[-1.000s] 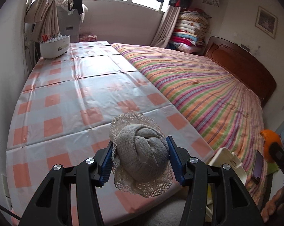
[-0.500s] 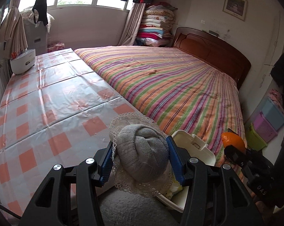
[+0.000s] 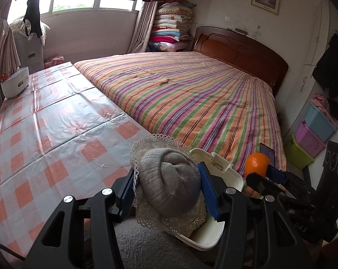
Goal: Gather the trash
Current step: 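Drop the orange peel into the cream bin with the right tool while left carries the cap, then drop the lace-trimmed cap into the cream bin with the left tool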
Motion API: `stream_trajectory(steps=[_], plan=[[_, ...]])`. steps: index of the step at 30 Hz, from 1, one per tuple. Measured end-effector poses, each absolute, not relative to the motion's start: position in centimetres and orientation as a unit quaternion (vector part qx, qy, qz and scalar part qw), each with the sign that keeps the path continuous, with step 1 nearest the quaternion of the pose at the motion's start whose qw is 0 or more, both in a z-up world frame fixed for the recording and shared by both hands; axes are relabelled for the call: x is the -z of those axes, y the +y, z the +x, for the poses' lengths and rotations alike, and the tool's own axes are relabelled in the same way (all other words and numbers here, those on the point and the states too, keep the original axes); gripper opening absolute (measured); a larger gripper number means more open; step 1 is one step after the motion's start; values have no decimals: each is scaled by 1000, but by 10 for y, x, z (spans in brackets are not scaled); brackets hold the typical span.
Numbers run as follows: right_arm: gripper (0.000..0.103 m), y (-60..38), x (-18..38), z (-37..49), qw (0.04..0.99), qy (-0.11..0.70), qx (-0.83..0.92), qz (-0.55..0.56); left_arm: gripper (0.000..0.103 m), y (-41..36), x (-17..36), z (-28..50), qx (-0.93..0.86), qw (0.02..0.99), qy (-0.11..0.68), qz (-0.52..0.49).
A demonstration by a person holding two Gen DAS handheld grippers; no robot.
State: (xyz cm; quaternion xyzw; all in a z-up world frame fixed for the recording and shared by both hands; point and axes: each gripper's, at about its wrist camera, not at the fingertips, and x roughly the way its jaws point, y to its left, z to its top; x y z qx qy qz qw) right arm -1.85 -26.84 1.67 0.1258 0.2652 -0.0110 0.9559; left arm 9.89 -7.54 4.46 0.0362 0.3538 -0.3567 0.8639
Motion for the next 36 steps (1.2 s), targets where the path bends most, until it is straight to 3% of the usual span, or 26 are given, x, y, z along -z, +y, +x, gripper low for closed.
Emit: stream_trajectory(steps=[5,7,9,12,15,19,26,30,36], plan=[[56,-263,-17,-23,956,255,-22,140,51,-79,-43,99,359,861,357,39],[56,-259,-12,-13,951,292,6,104,51,-79,-43,100,359,861,358,37],[56,-266,1,-5,937,324,6,133,51,-79,-42,99,360,861,357,38],[56,-275,0,-10,936,307,6,174,51,-80,-43,99,360,862,355,42],[57,-263,-4,-5,939,317,18,130,51,-84,-41,100,362,859,360,41],[57,-250,-14,-7,946,301,6,117,51,-88,-41,99,364,858,361,46],[58,-288,-29,-23,950,237,40,201,51,-97,-40,100,373,851,366,50],[64,-301,-45,-27,957,200,63,198,51,-111,-38,97,384,845,368,60],[66,-314,-38,-45,961,169,87,200,51,-137,-31,88,399,834,371,88]])
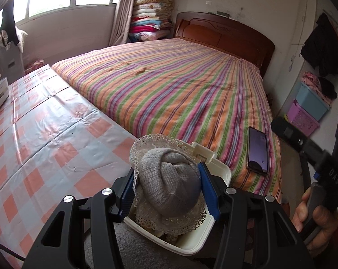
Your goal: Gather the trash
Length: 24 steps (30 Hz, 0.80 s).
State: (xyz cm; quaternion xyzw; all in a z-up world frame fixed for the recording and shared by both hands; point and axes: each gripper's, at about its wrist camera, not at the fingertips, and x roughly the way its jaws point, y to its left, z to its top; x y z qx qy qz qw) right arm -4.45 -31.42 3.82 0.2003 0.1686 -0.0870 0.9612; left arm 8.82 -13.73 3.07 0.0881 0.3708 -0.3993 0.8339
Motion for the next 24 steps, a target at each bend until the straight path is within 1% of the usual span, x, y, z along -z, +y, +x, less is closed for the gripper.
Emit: stream_trajectory(steps=[6,10,11,12,15,19,22,24], plan=[[68,-317,-20,-54,958,169,97,208,52,-154,-27,78,403,830,369,111],[68,-312,-25,-62,959,166,100,207,54,-162,-23,74,406,826,371,119],[68,-310,-26,-65,959,165,102,206,59,-164,-23,73,406,827,371,119],[68,-308,-27,-67,959,165,103,205,68,-164,-23,72,405,829,367,119],[69,-299,-36,-77,960,160,110,202,82,-161,-27,67,398,837,358,114],[71,-280,-49,-89,963,152,117,187,84,-153,-30,60,400,837,357,112],[76,-259,-58,-98,966,147,124,172,84,-137,-35,53,398,840,352,113],[81,-242,-61,-100,967,150,136,152,84,-122,-40,47,384,852,338,115]])
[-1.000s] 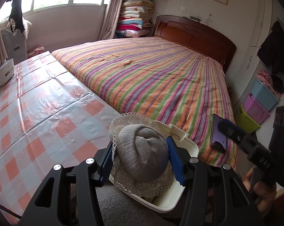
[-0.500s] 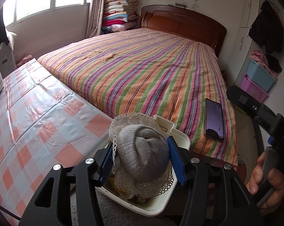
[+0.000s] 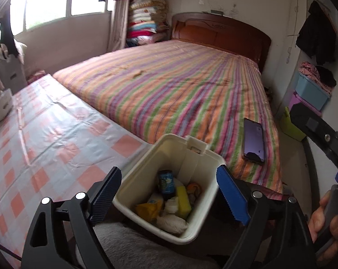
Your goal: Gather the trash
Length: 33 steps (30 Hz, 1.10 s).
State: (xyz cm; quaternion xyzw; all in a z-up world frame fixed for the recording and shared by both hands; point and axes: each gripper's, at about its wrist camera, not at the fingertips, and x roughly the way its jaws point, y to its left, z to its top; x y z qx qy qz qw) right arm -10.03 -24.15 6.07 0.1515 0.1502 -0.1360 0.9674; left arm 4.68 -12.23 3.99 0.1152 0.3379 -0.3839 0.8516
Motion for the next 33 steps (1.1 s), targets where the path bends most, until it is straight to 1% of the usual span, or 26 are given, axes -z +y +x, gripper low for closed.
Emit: stream_trajectory(steps=[2,7,8,13,19,26,33], plan=[[83,-224,-60,-101,968,156,140,135,85,-106,-46,42,369,863,324,117],[96,-181,-52,-100,966,174,163,100,86,-51,-59,35,304,896,299,125],[97,-175,-50,-100,966,174,167,98,86,-36,-60,34,287,902,296,127],[97,-143,-41,-95,959,195,175,106,86,10,-65,39,224,926,283,112],[97,-121,-40,-90,953,211,178,129,86,36,-71,35,214,935,268,90],[97,-116,-55,-96,955,199,179,129,86,41,-83,28,215,942,243,86],[97,-131,-42,-93,950,207,181,146,86,40,-81,27,217,941,243,91]])
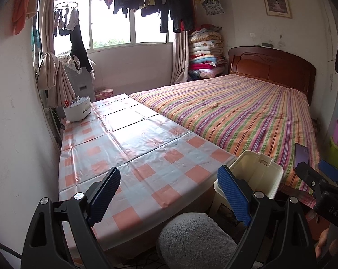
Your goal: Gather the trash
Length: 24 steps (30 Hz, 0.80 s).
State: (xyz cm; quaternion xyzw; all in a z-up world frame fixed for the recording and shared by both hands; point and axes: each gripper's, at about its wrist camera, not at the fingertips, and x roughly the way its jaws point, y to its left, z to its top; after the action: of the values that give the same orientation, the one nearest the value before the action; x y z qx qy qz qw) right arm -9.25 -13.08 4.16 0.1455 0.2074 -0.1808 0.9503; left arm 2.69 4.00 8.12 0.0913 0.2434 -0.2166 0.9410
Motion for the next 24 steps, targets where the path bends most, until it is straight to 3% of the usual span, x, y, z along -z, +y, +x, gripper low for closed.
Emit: stream_trajectory(steps=[24], plan=[[97,-130,-36,-82,948,221,181,138,86,42,-73,33,217,937,259,90]])
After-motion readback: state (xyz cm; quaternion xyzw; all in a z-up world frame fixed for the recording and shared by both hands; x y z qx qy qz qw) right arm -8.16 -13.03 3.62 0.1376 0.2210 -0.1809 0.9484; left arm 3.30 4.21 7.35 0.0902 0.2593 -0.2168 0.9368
